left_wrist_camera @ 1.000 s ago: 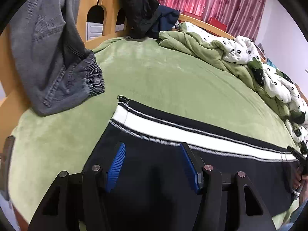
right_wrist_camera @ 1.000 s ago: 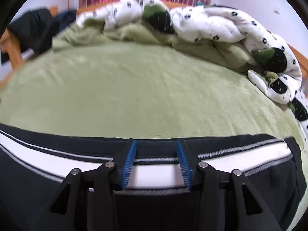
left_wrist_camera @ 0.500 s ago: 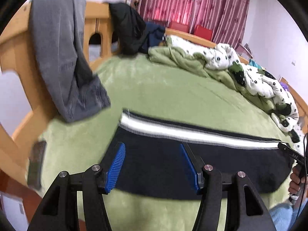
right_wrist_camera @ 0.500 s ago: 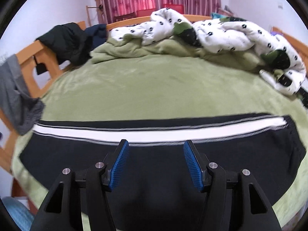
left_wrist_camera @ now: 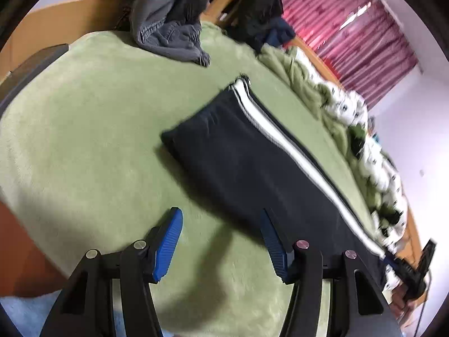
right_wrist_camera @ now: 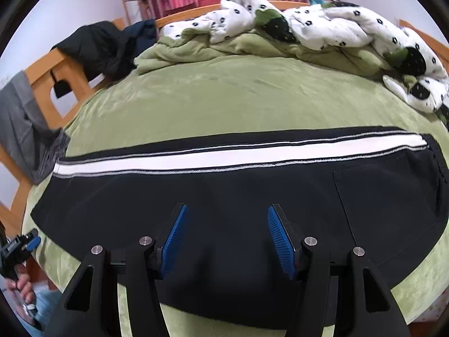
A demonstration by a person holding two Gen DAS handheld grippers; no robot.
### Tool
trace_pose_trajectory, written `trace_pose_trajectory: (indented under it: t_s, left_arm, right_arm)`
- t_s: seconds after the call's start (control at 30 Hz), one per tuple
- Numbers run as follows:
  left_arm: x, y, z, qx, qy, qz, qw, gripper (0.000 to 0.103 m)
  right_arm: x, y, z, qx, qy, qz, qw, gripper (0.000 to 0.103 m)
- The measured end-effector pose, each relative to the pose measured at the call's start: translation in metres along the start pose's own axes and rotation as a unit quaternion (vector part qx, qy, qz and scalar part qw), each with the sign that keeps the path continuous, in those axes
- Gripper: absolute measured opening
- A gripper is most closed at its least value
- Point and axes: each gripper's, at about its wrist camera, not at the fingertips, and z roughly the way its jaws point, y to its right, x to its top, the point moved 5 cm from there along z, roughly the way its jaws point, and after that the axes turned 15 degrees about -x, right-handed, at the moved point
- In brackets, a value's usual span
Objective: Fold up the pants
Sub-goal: 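Grasp the end of the sweatpants leg with the left tool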
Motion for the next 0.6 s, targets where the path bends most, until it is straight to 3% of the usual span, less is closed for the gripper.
trace_pose_trajectory:
  t_s: [0.23, 0.37, 0.6]
  left_arm:
    - [0.023, -0.007, 0.036, -0.001, 0.008, 0.018, 0.9998, 0.047]
    - [0.038, -0.013, 0.047, -0.003, 0.024, -0.01, 0.9997, 0.035]
    - [0.043, -0.016, 0.046, -0.007, 0.019, -0.019, 0.9996, 0.026]
  right_arm:
    - [0.002, -0.005, 0.012, -0.045, 0.002, -0.027, 0.999, 0.058]
    - [0.004, -0.002, 0.021, -0.05, -0.012, -0.026, 0.998, 0.058]
    - [0.005, 0.01, 0.034, -0.042, -0.039, 0.004, 0.998, 0.055]
